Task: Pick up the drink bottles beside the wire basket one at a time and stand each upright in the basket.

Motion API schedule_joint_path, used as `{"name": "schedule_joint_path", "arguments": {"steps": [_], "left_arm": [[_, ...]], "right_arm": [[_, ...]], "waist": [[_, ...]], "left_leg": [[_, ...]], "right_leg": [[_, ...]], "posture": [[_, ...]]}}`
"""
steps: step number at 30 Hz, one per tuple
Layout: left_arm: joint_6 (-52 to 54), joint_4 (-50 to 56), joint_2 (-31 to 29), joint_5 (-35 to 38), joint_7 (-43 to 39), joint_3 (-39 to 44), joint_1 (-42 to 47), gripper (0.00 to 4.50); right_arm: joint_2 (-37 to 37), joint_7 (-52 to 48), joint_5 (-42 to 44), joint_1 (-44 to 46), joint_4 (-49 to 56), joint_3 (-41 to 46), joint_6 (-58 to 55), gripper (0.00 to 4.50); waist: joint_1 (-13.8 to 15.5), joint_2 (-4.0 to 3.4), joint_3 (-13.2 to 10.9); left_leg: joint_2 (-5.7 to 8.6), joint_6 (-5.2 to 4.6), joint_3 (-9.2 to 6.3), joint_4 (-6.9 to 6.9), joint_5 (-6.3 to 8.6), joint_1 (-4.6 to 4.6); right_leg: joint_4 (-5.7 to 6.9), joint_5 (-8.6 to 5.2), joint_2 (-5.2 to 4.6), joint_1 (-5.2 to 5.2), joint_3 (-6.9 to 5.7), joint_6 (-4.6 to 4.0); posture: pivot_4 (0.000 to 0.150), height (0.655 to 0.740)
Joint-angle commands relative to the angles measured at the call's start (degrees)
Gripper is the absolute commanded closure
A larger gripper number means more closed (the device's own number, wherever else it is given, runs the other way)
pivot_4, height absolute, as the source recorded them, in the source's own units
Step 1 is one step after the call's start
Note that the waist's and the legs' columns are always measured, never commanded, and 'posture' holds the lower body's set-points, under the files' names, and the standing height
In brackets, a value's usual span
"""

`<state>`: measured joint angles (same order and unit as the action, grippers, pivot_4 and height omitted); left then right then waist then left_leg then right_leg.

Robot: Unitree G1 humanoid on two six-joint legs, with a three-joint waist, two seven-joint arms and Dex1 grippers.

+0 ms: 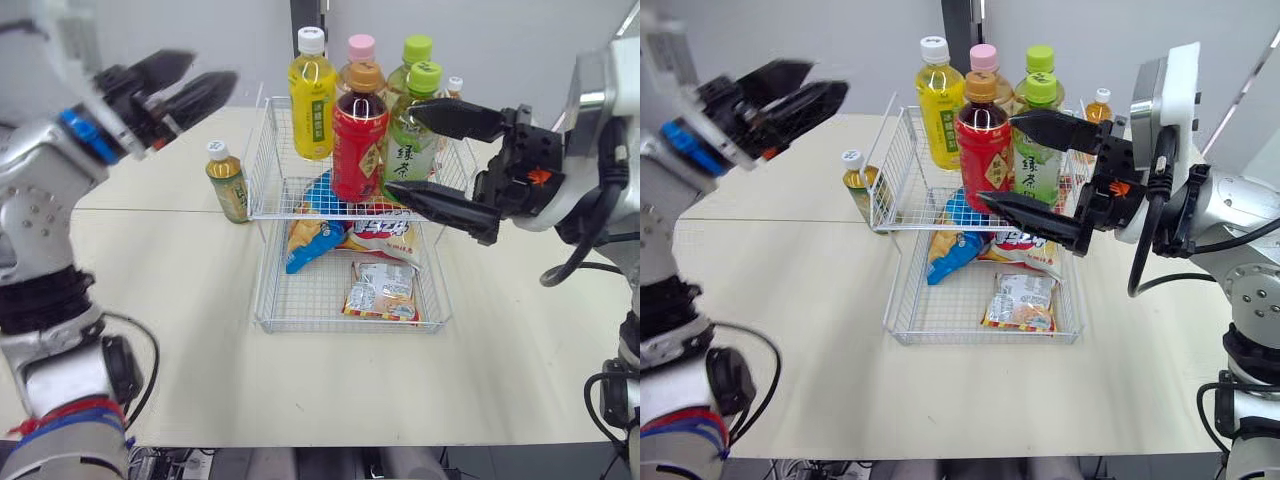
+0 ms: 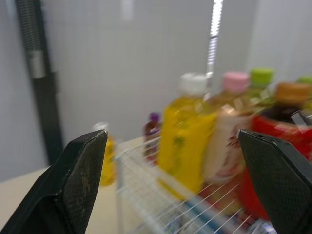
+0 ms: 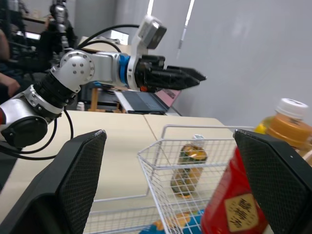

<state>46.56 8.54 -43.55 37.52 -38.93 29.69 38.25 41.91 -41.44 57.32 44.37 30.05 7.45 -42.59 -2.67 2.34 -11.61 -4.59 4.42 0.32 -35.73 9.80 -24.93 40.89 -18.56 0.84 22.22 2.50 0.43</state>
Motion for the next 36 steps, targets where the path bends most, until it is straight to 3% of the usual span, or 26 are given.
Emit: {"name": "schedule_joint_path", "arguments": {"steps": [1,3,10,15,24,36], "left_arm": [[-1.8,7.9,0.6,0.5,3.1,6.9,-8.8,0.06],[-3.7,12.6,4.8,0.3,4.9,10.0,-19.2,0.06],[-6.4,26.1,15.7,1.5,12.5,12.7,-38.9,0.06],[-9.4,27.8,18.1,0.9,14.7,9.8,-42.6,0.06],[-14.4,7.4,11.8,-10.6,18.8,-5.2,-19.2,0.06],[-28.1,-26.9,16.2,-21.3,17.3,-18.2,8.2,0.06]], "right_arm": [[-0.9,-2.5,-1.2,1.9,-1.4,-0.5,2.4,0.00],[-2.3,-4.3,-2.3,3.3,-3.5,-2.0,3.4,0.00],[-5.1,-8.4,-6.2,6.0,-8.5,-4.5,5.6,0.00],[-6.2,-9.7,-7.7,7.1,-10.2,-4.7,6.1,0.00],[-6.1,-7.9,-8.9,6.3,-8.0,-3.3,5.6,0.00],[-2.4,-3.1,-6.2,3.4,-1.3,0.9,2.3,0.00]], "waist": [[0.1,0.01,0.0],[0.2,0.01,0.0],[1.0,0.13,0.1],[1.1,0.13,0.1],[1.1,0.12,0.1],[0.9,0.13,0.1]], "left_leg": [[0.00,0.00,-0.02,-0.01,0.00,-0.02],[0.00,0.00,-0.02,-0.01,0.00,-0.02],[0.00,0.00,-0.10,0.00,0.00,0.00],[0.01,0.00,-0.16,-0.01,0.00,0.01],[0.05,-0.02,-0.04,-0.05,0.00,0.02],[0.05,-0.01,-0.02,-0.01,0.00,-0.05]], "right_leg": [[0.01,0.00,-0.01,0.01,-0.02,0.00],[-0.01,0.00,-0.03,0.00,-0.02,0.00],[-0.01,0.01,-0.06,-0.05,0.05,-0.01],[0.01,0.01,-0.03,-0.06,0.07,-0.02],[-0.02,0.03,0.04,-0.06,0.01,0.02],[-0.01,0.04,0.05,0.01,-0.03,0.01]], "posture": [[0.150,0.7400],[0.150,0.7400],[0.150,0.7400],[0.150,0.7400],[0.150,0.7400],[0.150,0.7400]]}}
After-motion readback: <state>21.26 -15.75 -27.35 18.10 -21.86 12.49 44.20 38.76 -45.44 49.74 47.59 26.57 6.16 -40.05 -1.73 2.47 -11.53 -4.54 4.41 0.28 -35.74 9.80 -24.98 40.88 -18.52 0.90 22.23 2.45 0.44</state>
